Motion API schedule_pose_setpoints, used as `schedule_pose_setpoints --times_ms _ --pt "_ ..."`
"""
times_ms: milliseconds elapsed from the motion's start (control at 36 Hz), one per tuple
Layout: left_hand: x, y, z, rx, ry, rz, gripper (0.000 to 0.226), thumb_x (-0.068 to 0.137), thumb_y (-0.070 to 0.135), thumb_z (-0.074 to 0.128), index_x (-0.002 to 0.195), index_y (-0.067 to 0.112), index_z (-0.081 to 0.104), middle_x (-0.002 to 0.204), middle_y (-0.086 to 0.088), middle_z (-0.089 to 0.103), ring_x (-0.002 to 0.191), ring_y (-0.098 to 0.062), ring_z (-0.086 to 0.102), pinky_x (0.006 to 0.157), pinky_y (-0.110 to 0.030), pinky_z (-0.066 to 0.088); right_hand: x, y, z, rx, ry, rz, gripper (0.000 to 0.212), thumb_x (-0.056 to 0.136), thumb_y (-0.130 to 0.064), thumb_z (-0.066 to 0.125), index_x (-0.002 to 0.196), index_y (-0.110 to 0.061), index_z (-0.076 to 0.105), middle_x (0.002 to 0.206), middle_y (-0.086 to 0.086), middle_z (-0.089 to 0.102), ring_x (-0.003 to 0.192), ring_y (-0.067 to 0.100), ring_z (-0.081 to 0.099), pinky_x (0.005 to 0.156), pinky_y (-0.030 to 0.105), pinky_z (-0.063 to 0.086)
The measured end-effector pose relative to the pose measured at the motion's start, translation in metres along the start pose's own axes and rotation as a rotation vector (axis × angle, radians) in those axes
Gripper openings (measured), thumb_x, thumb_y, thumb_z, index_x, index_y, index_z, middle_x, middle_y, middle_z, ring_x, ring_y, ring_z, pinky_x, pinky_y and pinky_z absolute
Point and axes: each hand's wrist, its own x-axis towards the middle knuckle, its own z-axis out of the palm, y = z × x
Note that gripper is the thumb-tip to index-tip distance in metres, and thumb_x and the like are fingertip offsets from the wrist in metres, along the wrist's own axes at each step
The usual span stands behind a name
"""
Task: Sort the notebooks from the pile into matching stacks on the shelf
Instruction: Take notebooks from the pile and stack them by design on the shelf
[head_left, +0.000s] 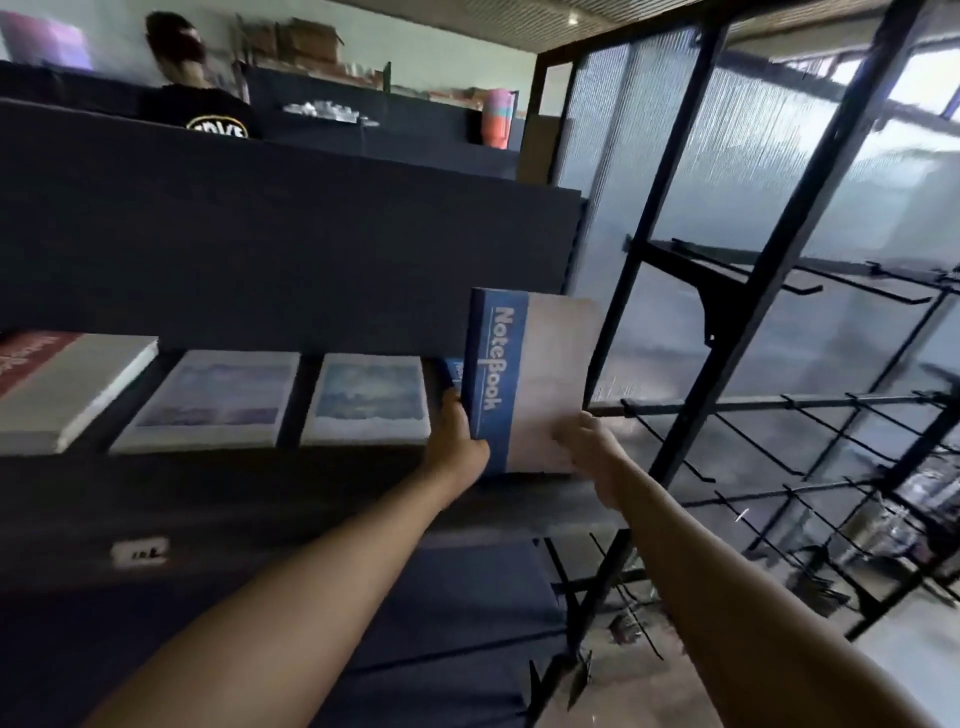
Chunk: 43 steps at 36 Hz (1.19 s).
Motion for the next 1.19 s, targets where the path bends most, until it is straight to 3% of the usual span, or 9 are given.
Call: schedule_pose_setpoints --times_ms 56,139,306,556,611,694,944,1083,1194 --pt "0.010 0.011 0.002 0.068 0.007 -0.018 0.083 0.092 -0.002 0.051 0.153 0.014 -0.003 0.154 -0.011 0.028 0.137 -0.028 0.035 0.111 -0.033 0.031 0.009 -0.001 -0.003 0.159 0.046 -0.002 0.014 0.092 0.000 0.044 0.087 -0.011 0.050 0.075 0.004 0.048 0.063 0.014 0.043 0.053 0.025 0.035" --pt "0.027 0.032 0.002 0.028 0.032 -0.052 0.091 0.091 -0.003 0.054 0.153 0.021 -0.008 0.153 -0.010 0.027 0.135 -0.028 0.036 0.104 -0.033 0.034 0.027 -0.007 -0.008 0.211 0.139 -0.017 0.018 0.093 -0.002 0.047 0.108 -0.009 0.052 0.095 0.010 0.054 0.070 0.016 0.050 0.056 0.026 0.041" --pt "0.060 0.037 0.008 0.137 0.033 -0.191 0.053 0.088 -0.001 0.055 0.137 0.012 0.041 0.127 -0.014 0.052 0.111 -0.031 0.054 0.097 -0.040 0.048 0.065 -0.018 -0.008 -0.021 0.160 0.089 0.025 0.087 -0.003 0.050 0.108 0.002 0.061 0.089 0.011 0.056 0.077 0.024 0.054 0.064 0.027 0.040" --pt "0.090 0.022 0.014 0.339 0.027 -0.201 0.039 0.082 -0.004 0.058 0.117 -0.016 0.048 0.121 -0.034 0.054 0.095 -0.040 0.060 0.068 -0.040 0.048 0.088 -0.016 0.007 -0.247 0.200 0.122 0.032 0.084 -0.008 0.050 0.114 -0.002 0.060 0.111 0.012 0.061 0.103 0.029 0.060 0.079 0.031 0.048" --pt "0.094 0.017 0.015 0.429 0.034 -0.200 0.038 0.081 -0.002 0.056 0.116 -0.015 0.051 0.122 -0.035 0.053 0.105 -0.045 0.058 0.083 -0.049 0.051 0.090 -0.014 0.010 -0.283 0.193 0.139 0.031 0.085 -0.009 0.053 0.115 -0.002 0.058 0.115 0.012 0.060 0.105 0.030 0.060 0.085 0.033 0.050" --pt "0.095 0.011 0.017 0.619 0.002 -0.168 0.037 0.088 0.006 0.050 0.124 0.004 0.058 0.132 -0.018 0.053 0.124 -0.038 0.044 0.106 -0.041 0.035 0.090 -0.013 0.013 -0.385 0.197 0.132 0.031 0.087 -0.008 0.053 0.117 -0.001 0.057 0.118 0.013 0.059 0.107 0.031 0.058 0.086 0.033 0.048" --pt "0.098 0.007 0.012 0.713 -0.003 -0.119 0.052 0.089 0.011 0.047 0.140 0.014 0.045 0.143 -0.014 0.042 0.131 -0.032 0.037 0.110 -0.038 0.034 0.088 -0.012 0.022 -0.546 0.177 0.086 0.042 0.091 -0.010 0.047 0.132 -0.007 0.045 0.133 0.013 0.049 0.123 0.031 0.045 0.094 0.037 0.043" --pt "0.090 0.004 -0.001 0.772 0.053 -0.021 0.052 0.090 0.009 0.047 0.140 0.020 0.044 0.145 -0.008 0.038 0.131 -0.030 0.034 0.104 -0.038 0.035 0.086 -0.013 0.025 -0.626 0.191 -0.009 0.062 0.093 -0.045 0.051 0.142 -0.015 0.031 0.144 0.010 0.042 0.132 0.031 0.035 0.103 0.042 0.034" --pt "0.084 0.002 -0.023 0.827 0.155 -0.004 0.050 0.091 0.009 0.048 0.139 0.021 0.044 0.144 -0.008 0.039 0.130 -0.028 0.035 0.102 -0.038 0.036 0.079 -0.013 0.024 -0.790 -0.064 -0.305 0.091 0.082 -0.068 0.053 0.152 -0.027 0.013 0.155 0.002 0.027 0.141 0.028 0.024 0.112 0.046 0.019"
